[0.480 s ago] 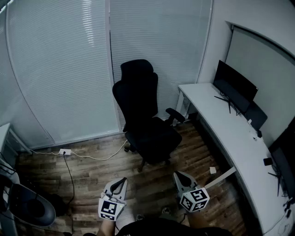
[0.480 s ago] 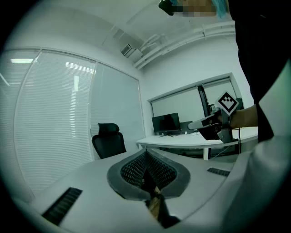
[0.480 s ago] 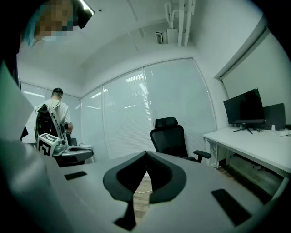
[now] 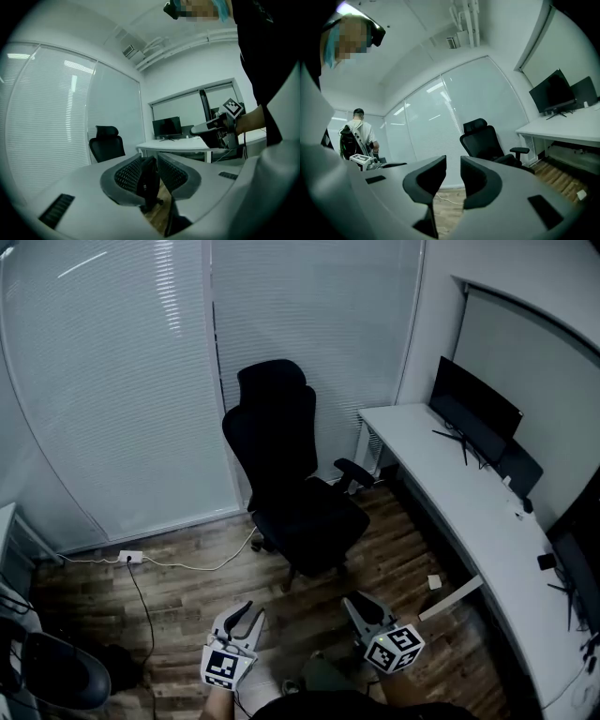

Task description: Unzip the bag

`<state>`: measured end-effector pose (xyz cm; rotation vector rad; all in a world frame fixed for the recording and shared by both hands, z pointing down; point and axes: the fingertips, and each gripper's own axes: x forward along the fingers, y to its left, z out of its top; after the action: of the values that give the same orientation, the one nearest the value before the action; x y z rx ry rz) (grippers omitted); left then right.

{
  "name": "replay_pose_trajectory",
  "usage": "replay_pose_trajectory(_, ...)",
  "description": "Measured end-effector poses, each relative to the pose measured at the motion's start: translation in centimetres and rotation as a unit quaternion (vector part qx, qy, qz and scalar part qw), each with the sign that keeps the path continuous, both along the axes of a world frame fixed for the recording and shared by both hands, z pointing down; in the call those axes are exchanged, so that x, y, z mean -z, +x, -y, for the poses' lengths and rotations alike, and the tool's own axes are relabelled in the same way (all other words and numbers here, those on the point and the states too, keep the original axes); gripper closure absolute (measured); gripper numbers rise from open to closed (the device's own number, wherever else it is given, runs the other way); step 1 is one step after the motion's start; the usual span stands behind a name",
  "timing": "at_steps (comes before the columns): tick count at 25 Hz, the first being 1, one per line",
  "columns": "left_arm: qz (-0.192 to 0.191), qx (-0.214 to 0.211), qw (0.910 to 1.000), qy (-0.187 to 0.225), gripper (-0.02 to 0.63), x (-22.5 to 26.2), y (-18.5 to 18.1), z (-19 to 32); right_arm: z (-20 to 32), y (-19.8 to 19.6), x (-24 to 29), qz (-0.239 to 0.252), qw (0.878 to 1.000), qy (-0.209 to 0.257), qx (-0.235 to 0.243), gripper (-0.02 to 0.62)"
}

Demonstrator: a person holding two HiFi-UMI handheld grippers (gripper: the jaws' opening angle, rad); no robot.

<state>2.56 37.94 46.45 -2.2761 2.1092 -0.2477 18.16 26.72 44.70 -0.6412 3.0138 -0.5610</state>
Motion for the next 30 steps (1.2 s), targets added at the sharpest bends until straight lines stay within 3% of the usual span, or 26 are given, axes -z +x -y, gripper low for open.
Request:
replay_pose_trajectory(3,0.0,0.002,0.9998,-0.018,0.505,-0.8,-0.8,1.6,1.9,-1.0,-0.6,-0.002,1.0,-0.014,0.005,0.437)
replay_pose_trajectory(11,0.01,0.0,0.9986,-0.052,0.434,-2.8,-3.3,8.5,8.7,-4.3,-2.7,-0.009,0.999,-0.03,0.02,0.421)
replay_pose_trajectory(17,0.055,-0.006,0.9945,-0.089,0.382,-5.3,-5.8,14.4,14.1,-7.8,-5.4,-0.023,0.997,-0.052,0.049,0.4)
replay_pose_trajectory(24,0.076,0.003,0.9887,-0.13,0.371,-8.9,-8.9,19.0,18.3,-10.6,-8.4,-0.051,0.993,-0.076,0.075,0.399)
replay_pose_trajectory(30,0.1,-0.022,0.9788,-0.178,0.368,-13.3,-13.7,22.6,20.6,-14.1,-10.9,-0.071,0.991,-0.098,0.059,0.4)
